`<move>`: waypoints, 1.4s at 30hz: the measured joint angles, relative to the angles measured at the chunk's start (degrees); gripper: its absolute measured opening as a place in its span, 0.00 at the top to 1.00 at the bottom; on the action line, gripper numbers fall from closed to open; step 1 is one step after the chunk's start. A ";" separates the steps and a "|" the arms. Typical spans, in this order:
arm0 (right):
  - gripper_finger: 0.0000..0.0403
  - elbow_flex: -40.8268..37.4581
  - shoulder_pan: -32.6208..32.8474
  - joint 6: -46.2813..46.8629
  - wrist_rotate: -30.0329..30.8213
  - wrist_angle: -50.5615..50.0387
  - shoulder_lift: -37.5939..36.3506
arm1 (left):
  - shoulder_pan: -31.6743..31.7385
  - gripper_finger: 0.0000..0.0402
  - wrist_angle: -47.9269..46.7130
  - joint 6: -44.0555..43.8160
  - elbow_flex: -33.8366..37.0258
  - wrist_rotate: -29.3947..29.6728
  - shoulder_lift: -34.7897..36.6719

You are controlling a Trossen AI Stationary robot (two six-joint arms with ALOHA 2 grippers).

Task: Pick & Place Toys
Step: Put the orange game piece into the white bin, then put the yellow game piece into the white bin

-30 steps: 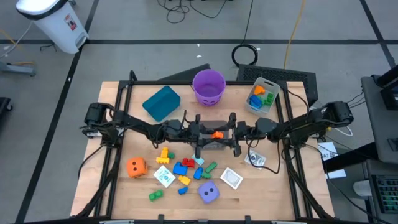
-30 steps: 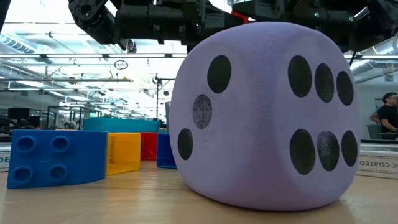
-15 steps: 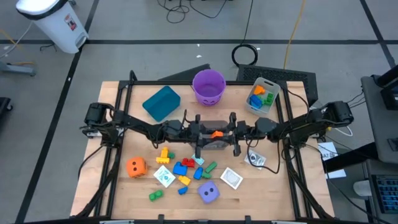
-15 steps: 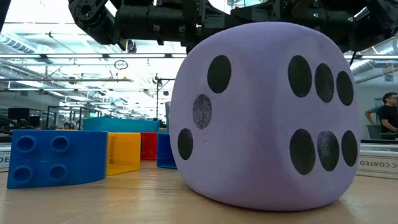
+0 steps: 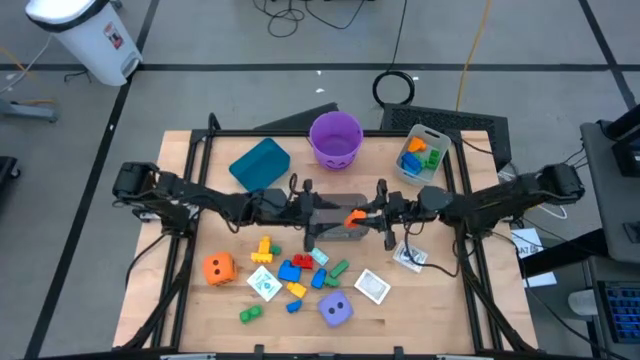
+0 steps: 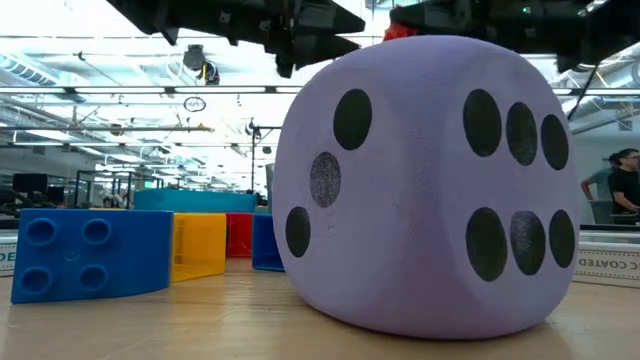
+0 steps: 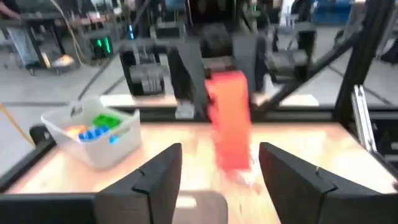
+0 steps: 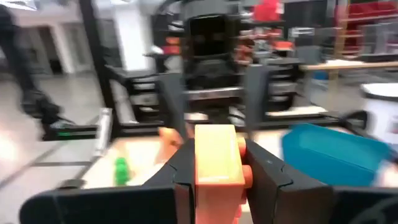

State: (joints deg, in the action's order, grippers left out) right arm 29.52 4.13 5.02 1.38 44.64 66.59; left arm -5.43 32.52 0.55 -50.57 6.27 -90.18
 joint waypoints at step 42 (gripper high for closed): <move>0.58 -14.67 -34.81 -2.60 37.51 -33.79 -19.57 | 0.15 0.39 -2.46 -1.50 0.00 0.27 -0.69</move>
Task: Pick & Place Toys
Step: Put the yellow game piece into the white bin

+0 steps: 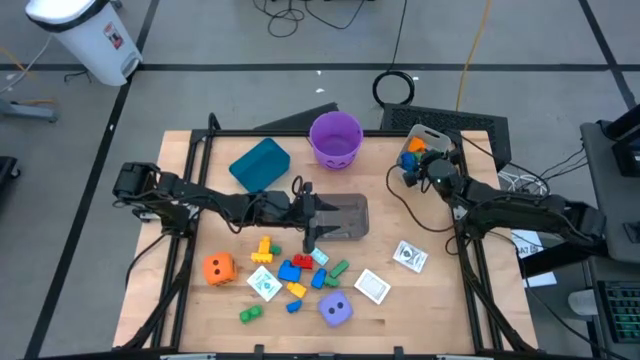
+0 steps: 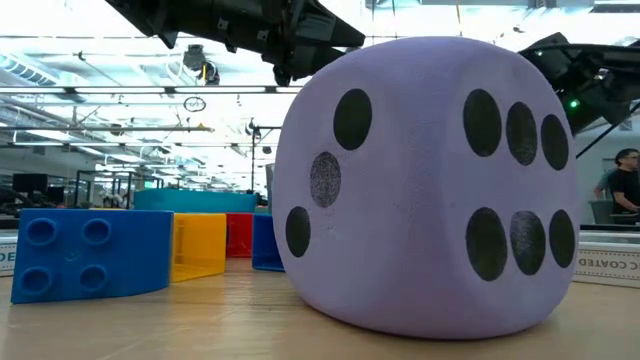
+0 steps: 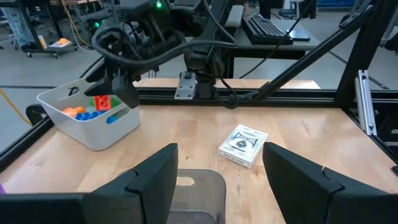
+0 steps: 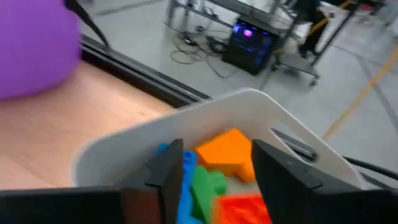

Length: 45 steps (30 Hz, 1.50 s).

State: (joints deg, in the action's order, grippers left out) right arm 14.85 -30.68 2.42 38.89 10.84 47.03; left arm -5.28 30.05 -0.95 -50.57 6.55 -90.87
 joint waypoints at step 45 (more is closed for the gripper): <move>0.36 0.00 2.29 2.94 -21.22 2.19 -3.52 | -20.35 0.39 -79.61 -38.74 -1.53 1.77 2.17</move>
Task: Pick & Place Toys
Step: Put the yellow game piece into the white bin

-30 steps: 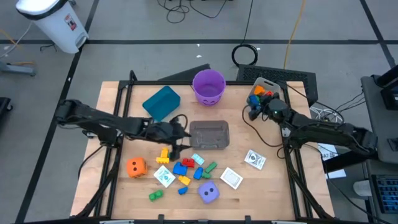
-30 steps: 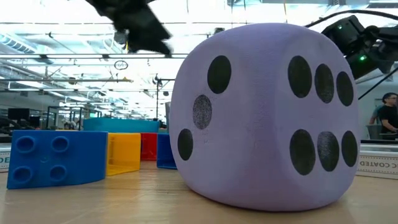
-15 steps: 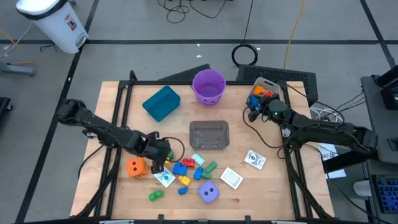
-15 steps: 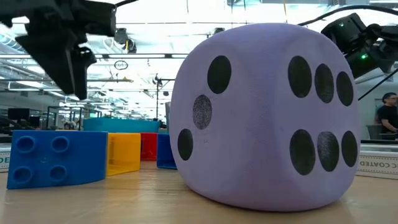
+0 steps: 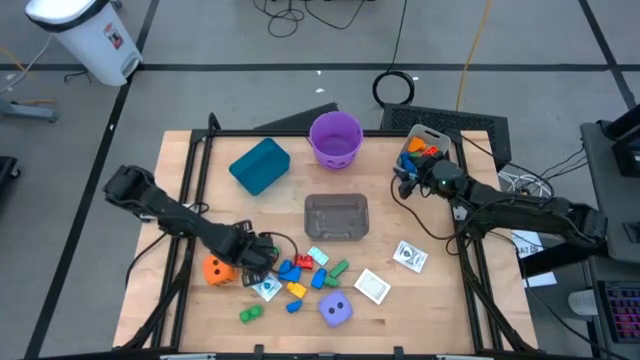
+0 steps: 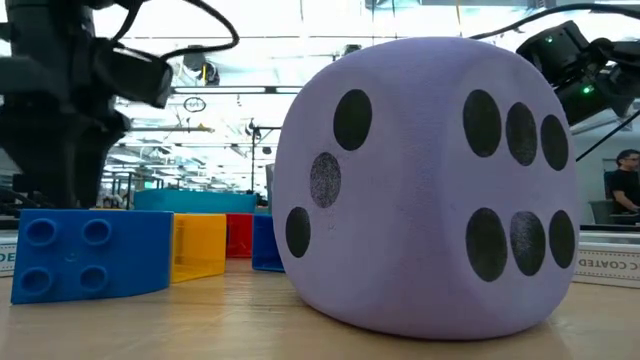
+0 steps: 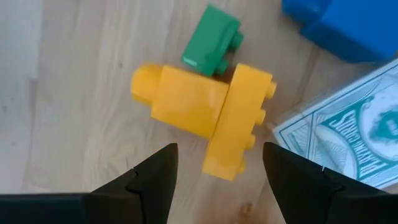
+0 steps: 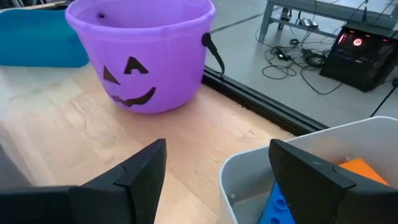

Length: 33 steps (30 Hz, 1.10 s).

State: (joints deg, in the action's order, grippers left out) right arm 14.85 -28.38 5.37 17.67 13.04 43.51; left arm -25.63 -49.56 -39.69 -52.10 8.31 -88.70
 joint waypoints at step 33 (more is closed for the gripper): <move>0.36 0.02 0.00 1.07 0.02 0.24 0.02 | 3.23 0.76 -0.64 4.72 -2.46 -7.01 -6.13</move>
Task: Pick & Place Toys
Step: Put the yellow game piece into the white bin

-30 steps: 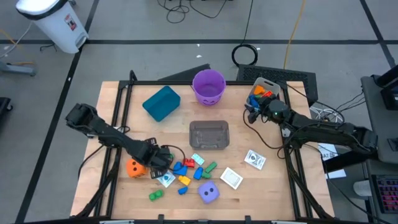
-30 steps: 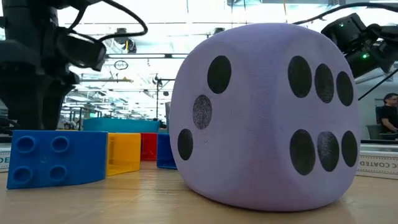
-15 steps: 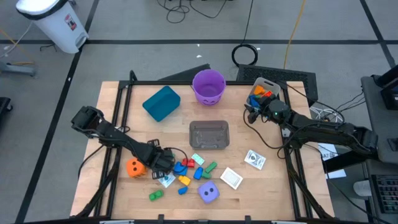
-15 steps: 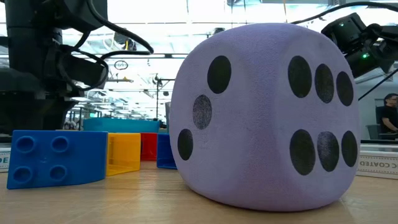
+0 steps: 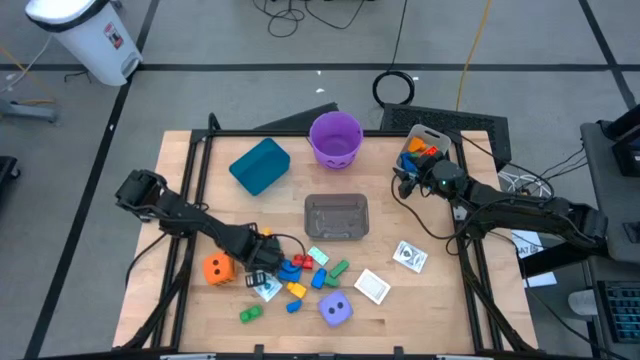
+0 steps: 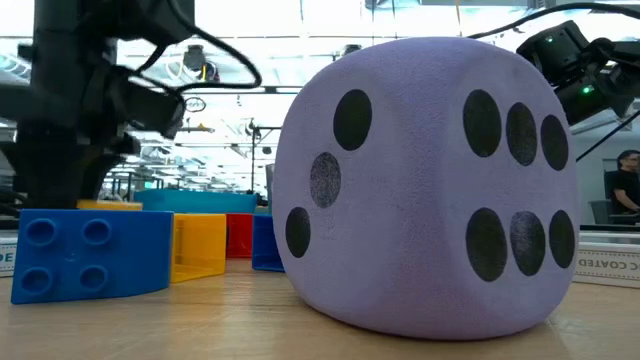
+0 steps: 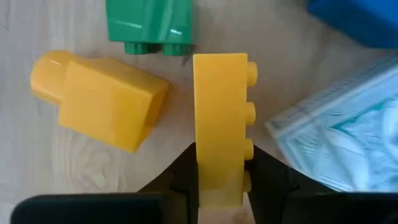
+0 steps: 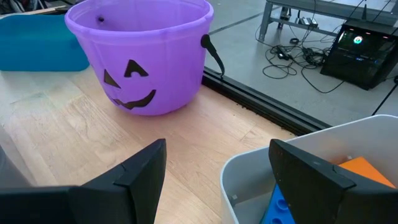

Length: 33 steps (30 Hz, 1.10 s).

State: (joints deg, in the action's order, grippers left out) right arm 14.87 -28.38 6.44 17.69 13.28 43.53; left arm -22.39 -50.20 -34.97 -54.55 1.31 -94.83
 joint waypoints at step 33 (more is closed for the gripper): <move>0.40 0.03 16.47 2.15 -32.88 28.98 1.19 | 10.79 0.70 62.67 39.79 -16.54 19.61 -7.67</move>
State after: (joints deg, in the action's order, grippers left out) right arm 14.90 -11.91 8.59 -15.19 42.26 44.72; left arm -11.60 12.47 4.82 -71.09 20.92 -102.50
